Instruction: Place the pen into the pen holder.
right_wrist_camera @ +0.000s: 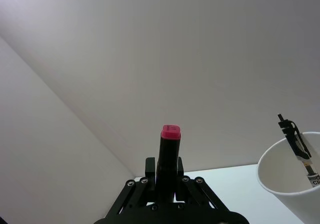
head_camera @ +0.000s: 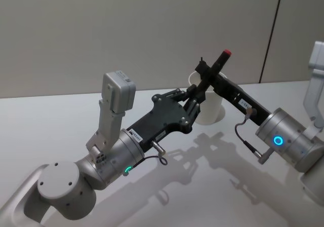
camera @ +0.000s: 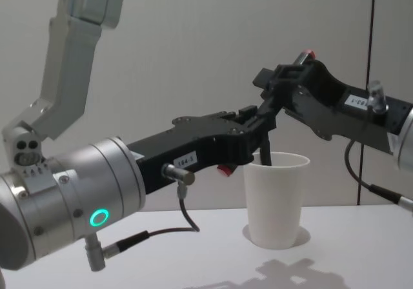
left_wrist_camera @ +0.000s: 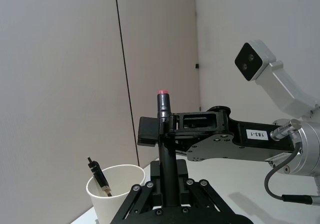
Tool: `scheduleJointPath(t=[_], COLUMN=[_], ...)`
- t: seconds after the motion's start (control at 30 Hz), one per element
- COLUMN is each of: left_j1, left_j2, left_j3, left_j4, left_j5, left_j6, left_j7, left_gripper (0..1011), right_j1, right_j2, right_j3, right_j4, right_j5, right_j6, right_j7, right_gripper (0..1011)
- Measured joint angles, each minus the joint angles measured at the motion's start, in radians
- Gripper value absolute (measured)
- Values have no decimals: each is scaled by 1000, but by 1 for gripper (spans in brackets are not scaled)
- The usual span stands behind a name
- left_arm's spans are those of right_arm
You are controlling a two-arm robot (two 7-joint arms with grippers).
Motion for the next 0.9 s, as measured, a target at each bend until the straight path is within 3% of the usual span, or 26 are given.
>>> scheduleJointPath(t=[0.1,0.13,0.3,0.4,0.9], left_j1=[0,0,0,0,0], left_j2=[0,0,0,0,0], left_j3=[0,0,0,0,0], left_j4=[0,0,0,-1,0], left_j5=[-1,-1,-1,-1,-1], left_j6=[-1,-1,-1,-1,-1], left_j7=[0,0,0,0,0], left_gripper=[209,273,393,537,960], right_j1=[0,0,0,0,0], right_j2=[1,0,0,0,2], right_j3=[1,1,1,1,0], right_j4=[1,1,1,1,0], right_j5=[-1,-1,-1,-1,-2], right_j6=[0,0,0,0,-2], right_j7=[-3,-3,-3,-3,-1], right_gripper=[183,183,183,183,183])
